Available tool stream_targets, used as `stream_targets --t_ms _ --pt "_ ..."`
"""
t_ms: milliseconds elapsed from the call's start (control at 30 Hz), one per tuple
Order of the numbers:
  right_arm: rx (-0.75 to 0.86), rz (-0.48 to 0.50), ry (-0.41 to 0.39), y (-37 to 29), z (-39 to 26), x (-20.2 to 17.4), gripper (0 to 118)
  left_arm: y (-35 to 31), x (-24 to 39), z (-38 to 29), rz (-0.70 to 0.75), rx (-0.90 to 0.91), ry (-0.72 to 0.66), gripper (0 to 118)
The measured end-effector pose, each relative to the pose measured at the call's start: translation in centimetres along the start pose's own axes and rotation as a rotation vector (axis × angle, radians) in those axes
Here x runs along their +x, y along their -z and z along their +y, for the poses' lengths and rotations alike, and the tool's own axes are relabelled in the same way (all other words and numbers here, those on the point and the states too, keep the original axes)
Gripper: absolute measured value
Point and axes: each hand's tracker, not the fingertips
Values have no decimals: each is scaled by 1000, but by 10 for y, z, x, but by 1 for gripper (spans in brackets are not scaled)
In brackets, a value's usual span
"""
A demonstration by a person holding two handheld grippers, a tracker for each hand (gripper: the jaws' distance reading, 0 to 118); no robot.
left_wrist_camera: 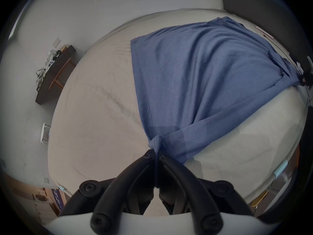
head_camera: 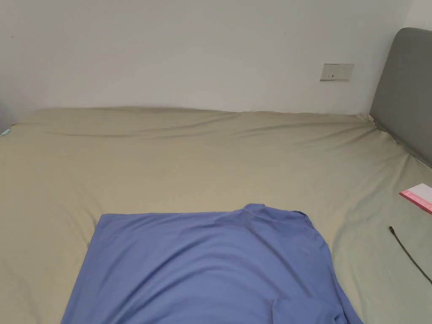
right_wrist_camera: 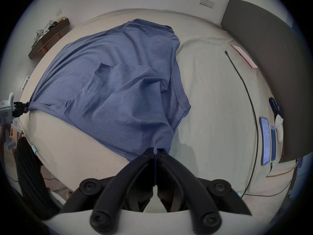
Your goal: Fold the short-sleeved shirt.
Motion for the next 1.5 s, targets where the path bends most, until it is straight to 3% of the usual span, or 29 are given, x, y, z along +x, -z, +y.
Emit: stream_targets --t_ms 167,400,433,467,500,533,567,600,700,767,867,967,1033,1067,1100,1133,1167,1200,1267,1500 --pt "-42 -24 -30 -5 -11 -4 4 3 0 -8 -16 -7 47 0" --pt "-104 -40 2 35 -16 -11 8 14 5 -12 -29 -21 36 0" --pt "-83 -72 -4 32 -14 -14 20 11 6 -10 -20 -9 34 8" --pt "-71 -88 0 26 -13 -22 43 8 5 -8 -17 11 12 20" --pt "-40 -156 9 20 -8 -24 81 2 2 -4 -16 32 -30 56" --pt "-7 -155 25 13 -4 -23 101 -5 -1 -1 -27 57 -71 90" --pt "79 -150 75 2 3 -23 106 -15 -5 5 -35 114 -128 114" --pt "179 -143 119 -25 11 -33 106 -29 -8 12 -41 192 -178 115" --pt "414 -147 133 -78 37 -53 106 -79 -14 39 -22 378 -260 113" --pt "578 -170 75 -107 51 -60 106 -116 -11 55 23 527 -289 113" --pt "739 -234 -2 -156 68 -103 106 -164 1 74 56 731 -343 109" --pt "830 -226 -30 -186 75 -138 102 -201 20 84 154 879 -356 89" --pt "879 -203 -45 -190 78 -139 75 -218 33 87 204 938 -348 50" --pt "904 -192 -59 -195 77 -147 75 -223 38 88 204 958 -344 50" --pt "920 -198 -72 -198 76 -154 68 -227 43 89 195 958 -336 43" --pt "940 -209 -79 -196 77 -153 50 -231 47 90 200 963 -331 31" --pt "968 -246 -81 -196 76 -155 20 -233 52 91 206 972 -319 17" --pt "988 -246 -84 -196 74 -159 2 -235 55 92 209 980 -299 9" --pt "975 -229 -107 -202 74 -171 2 -239 61 94 228 984 -271 0" --pt "952 -219 -133 -202 74 -176 2 -232 64 94 194 933 -211 0"
